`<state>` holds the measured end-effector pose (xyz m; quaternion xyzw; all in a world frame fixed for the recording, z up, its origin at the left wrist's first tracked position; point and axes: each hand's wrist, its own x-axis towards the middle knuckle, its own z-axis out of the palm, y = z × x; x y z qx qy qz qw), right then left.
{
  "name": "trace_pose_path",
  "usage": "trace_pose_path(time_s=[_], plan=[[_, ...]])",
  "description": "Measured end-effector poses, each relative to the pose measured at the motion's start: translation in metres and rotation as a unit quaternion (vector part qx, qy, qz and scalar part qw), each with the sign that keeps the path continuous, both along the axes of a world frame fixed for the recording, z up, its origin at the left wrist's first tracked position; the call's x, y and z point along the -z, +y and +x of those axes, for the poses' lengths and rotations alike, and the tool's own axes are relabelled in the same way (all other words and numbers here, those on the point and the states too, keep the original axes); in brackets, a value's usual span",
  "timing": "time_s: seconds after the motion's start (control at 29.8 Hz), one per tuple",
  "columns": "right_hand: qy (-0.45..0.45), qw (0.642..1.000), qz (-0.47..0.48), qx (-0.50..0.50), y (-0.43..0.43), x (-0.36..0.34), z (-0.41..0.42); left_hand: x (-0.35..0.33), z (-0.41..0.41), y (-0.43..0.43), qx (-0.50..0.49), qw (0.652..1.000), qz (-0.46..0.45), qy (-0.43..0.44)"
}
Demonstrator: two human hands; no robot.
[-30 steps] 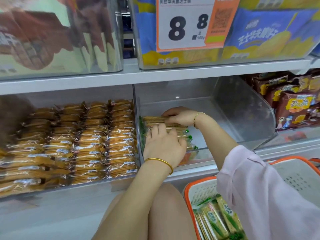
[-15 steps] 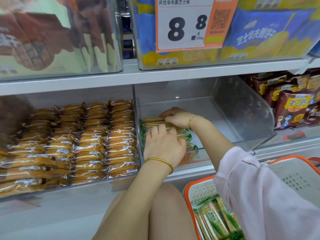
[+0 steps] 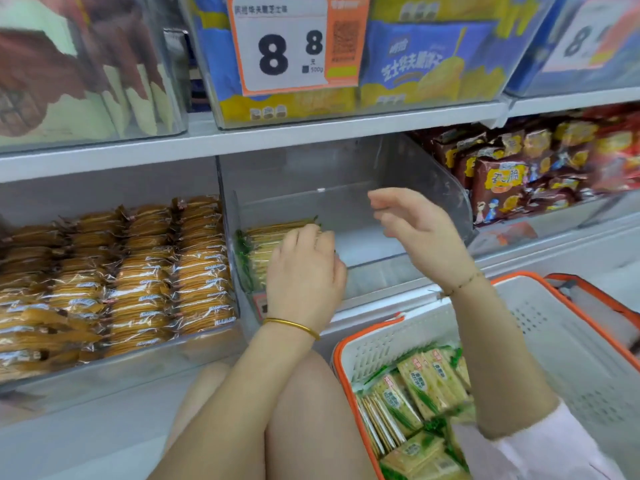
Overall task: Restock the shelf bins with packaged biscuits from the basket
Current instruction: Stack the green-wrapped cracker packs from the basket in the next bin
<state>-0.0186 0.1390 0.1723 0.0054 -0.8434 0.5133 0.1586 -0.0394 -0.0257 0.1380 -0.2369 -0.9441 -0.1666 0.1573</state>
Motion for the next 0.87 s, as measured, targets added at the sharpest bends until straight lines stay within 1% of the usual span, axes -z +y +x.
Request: trace_pose_path(time_s=[0.07, 0.1, 0.13, 0.2, 0.27, 0.37, 0.4, 0.44, 0.5, 0.57, 0.6, 0.67, 0.7, 0.74, 0.77, 0.8, 0.87], plan=[[-0.013, 0.995, -0.095, 0.038, 0.014, 0.018, 0.042, 0.009, 0.024, 0.013, 0.071, 0.997, 0.033, 0.017], [-0.042, 0.99, -0.119, 0.064, 0.023, 0.034, 0.059, 0.016, 0.036, 0.021, 0.115, 0.993, 0.037, 0.007], [-0.085, 0.985, -0.122, 0.092, 0.031, 0.054, 0.074, 0.025, 0.045, 0.027, 0.159, 0.987, 0.035, -0.011], [-0.197, 0.966, -0.078, 0.148, 0.049, 0.101, 0.1, 0.049, 0.057, 0.038, 0.231, 0.972, 0.004, -0.044], [-0.303, 0.936, -0.005, 0.179, 0.062, 0.147, 0.122, 0.075, 0.059, 0.042, 0.281, 0.956, -0.034, -0.073], [-0.411, 0.884, 0.136, 0.179, 0.068, 0.193, 0.145, 0.098, 0.058, 0.043, 0.305, 0.941, -0.041, -0.14], [-0.437, 0.868, 0.167, 0.165, 0.067, 0.201, 0.15, 0.101, 0.057, 0.044, 0.298, 0.942, -0.031, -0.155], [-0.462, 0.857, 0.188, 0.13, 0.064, 0.206, 0.154, 0.101, 0.057, 0.046, 0.284, 0.944, -0.015, -0.165], [-0.508, 0.833, 0.218, -0.006, 0.054, 0.215, 0.157, 0.099, 0.054, 0.049, 0.247, 0.952, 0.011, -0.183], [-0.527, 0.783, 0.292, -0.153, 0.04, 0.228, 0.159, 0.099, 0.054, 0.051, 0.23, 0.954, 0.013, -0.19], [-0.528, 0.752, 0.34, -0.203, 0.033, 0.234, 0.16, 0.1, 0.054, 0.051, 0.231, 0.954, 0.009, -0.193], [-0.541, 0.7, 0.399, -0.242, 0.023, 0.249, 0.164, 0.103, 0.054, 0.051, 0.23, 0.952, -0.002, -0.204], [-0.546, 0.688, 0.412, -0.242, 0.02, 0.255, 0.166, 0.104, 0.054, 0.051, 0.227, 0.951, -0.005, -0.209], [-0.542, 0.687, 0.424, -0.234, 0.019, 0.262, 0.168, 0.105, 0.054, 0.051, 0.223, 0.951, -0.005, -0.212], [-0.528, 0.695, 0.437, -0.219, 0.016, 0.265, 0.171, 0.105, 0.054, 0.051, 0.221, 0.952, -0.004, -0.214], [-0.506, 0.71, 0.447, -0.199, 0.015, 0.269, 0.173, 0.106, 0.054, 0.051, 0.221, 0.951, -0.002, -0.215], [-0.476, 0.749, 0.436, -0.153, 0.015, 0.272, 0.176, 0.108, 0.054, 0.051, 0.222, 0.949, 0.0, -0.224]])
